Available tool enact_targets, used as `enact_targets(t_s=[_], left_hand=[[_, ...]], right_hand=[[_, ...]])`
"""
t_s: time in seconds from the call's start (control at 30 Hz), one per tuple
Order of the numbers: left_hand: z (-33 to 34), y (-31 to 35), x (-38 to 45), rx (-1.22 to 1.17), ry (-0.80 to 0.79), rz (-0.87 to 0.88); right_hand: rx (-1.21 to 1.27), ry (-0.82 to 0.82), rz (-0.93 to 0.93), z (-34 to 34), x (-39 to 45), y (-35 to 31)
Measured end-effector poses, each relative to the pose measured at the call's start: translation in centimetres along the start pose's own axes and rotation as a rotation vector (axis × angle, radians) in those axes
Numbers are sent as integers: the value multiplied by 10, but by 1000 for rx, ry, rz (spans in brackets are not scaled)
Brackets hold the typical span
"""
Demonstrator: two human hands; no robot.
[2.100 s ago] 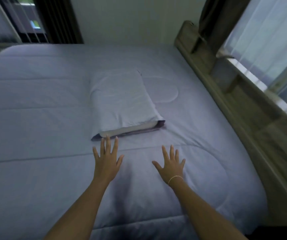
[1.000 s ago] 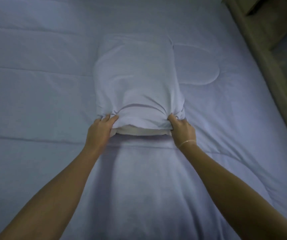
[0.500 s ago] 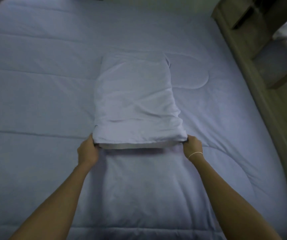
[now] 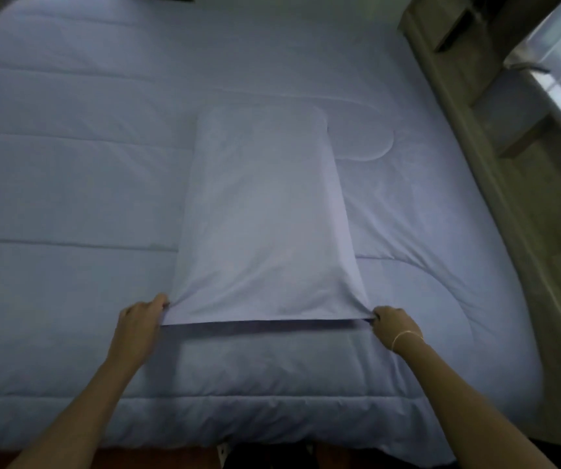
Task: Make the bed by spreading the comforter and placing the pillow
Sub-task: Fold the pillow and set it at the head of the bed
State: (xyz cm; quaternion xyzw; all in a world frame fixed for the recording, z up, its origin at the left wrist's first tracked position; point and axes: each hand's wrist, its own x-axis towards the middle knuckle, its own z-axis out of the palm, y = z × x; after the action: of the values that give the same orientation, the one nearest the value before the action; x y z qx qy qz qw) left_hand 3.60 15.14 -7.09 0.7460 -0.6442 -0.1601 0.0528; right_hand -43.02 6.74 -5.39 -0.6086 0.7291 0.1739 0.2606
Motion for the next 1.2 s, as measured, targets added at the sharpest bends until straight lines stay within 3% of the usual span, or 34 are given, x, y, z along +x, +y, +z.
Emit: enact_targets(t_s=[0.1,0.2,0.37,0.5,0.6,0.73,0.83,0.87,0.9,1.0,1.03,1.07,1.1,1.2], left_hand=[[-2,0,1,-248,-243,-173],[1,13,16,-467,-273,-315],[16,44,48,-144,-166,-281],[5,20,36,-16,-242,-201],[3,-3,4,-64,-337,-106],[8,-4,-35,-49,-577,-3],[-8,-10,-37,90,-793,-84],[-16,-9,-30,141,-768,-145],[-25,-3,-19,153,-631,-182],[-29,42,24,16,139,-38],[-27,69,38,-46,242,36],[-23,96,50,-53,224,91],[-12,117,60,-6,180,153],[16,124,70,120,-25,140]], right_hand=[[123,-60,2,-10,2,-4],[307,-2,1,-21,8,-25],[71,108,11,-18,16,-58],[25,12,-46,-11,7,-41],[40,-170,-133,-4,-10,-22],[-68,-479,-100,5,-29,-16],[-212,-438,-62,-1,-21,-5],[-194,-328,-46,-6,-15,-5],[-101,-168,-38,-12,-10,-10],[294,395,-97,-27,-2,-63],[345,535,-174,-27,-3,-93],[319,611,-276,-24,-3,-123],[228,587,-375,-18,-3,-150],[-89,360,-454,4,10,-174]])
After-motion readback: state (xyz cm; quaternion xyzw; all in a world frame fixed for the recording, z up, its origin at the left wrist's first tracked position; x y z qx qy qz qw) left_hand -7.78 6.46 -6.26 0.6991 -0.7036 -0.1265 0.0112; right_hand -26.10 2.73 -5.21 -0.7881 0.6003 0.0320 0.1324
